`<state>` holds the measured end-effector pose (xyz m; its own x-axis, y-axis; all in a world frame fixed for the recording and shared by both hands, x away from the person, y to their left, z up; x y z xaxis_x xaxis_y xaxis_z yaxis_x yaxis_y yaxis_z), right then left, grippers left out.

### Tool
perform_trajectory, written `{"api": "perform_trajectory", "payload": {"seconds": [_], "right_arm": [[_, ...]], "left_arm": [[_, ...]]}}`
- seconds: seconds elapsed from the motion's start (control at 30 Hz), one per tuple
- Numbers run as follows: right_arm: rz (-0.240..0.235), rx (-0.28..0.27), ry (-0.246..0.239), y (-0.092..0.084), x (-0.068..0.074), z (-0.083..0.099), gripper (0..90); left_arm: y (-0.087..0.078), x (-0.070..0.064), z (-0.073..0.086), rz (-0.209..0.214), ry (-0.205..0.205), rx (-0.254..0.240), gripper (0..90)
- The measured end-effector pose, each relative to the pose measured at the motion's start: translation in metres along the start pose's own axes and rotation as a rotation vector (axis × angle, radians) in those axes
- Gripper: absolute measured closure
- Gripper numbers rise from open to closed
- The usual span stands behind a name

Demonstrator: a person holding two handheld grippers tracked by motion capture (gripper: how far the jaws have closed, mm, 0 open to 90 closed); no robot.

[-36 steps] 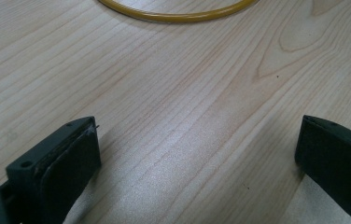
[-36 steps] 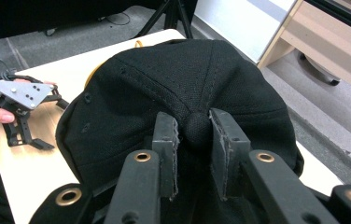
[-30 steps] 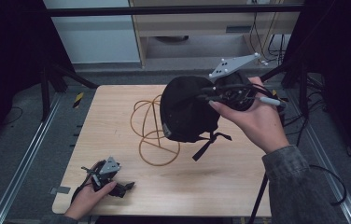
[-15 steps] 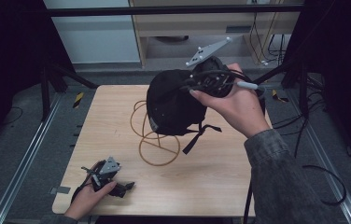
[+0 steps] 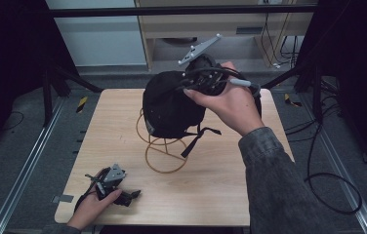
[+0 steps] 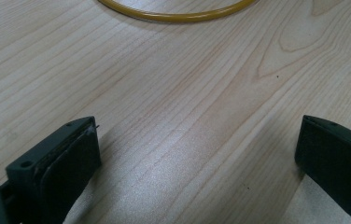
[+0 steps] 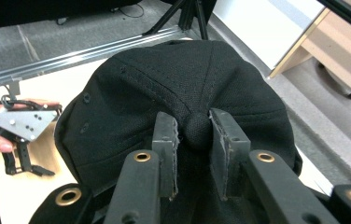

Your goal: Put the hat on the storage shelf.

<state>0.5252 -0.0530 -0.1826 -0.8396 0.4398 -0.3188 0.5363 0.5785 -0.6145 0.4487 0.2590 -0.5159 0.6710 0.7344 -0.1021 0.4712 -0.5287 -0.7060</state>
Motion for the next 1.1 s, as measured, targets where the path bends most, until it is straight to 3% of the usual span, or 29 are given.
{"api": "perform_trajectory", "payload": {"seconds": [0.57,1.1], "right_arm": [[-0.033,0.056,0.013,0.047,-0.001,-0.006,73.1],[-0.06,0.08,-0.007,0.074,0.007,-0.015,72.9]], "left_arm": [[0.0,0.0,0.0,0.002,-0.001,0.001,0.0],[0.0,0.0,0.0,0.003,0.0,0.001,0.0]]}}
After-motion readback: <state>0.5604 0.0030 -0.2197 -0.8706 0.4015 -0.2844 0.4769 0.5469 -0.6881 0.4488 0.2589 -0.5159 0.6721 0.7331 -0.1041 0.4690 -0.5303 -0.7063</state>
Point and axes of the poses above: each handheld gripper's, and its own axes: y roughly forward along the jaws, z roughly out of its underside, x roughly to its left, the point moved 1 cm from there along y, roughly forward along the jaws, and after that the axes turned 10 degrees about -y, right-handed, at the moved point
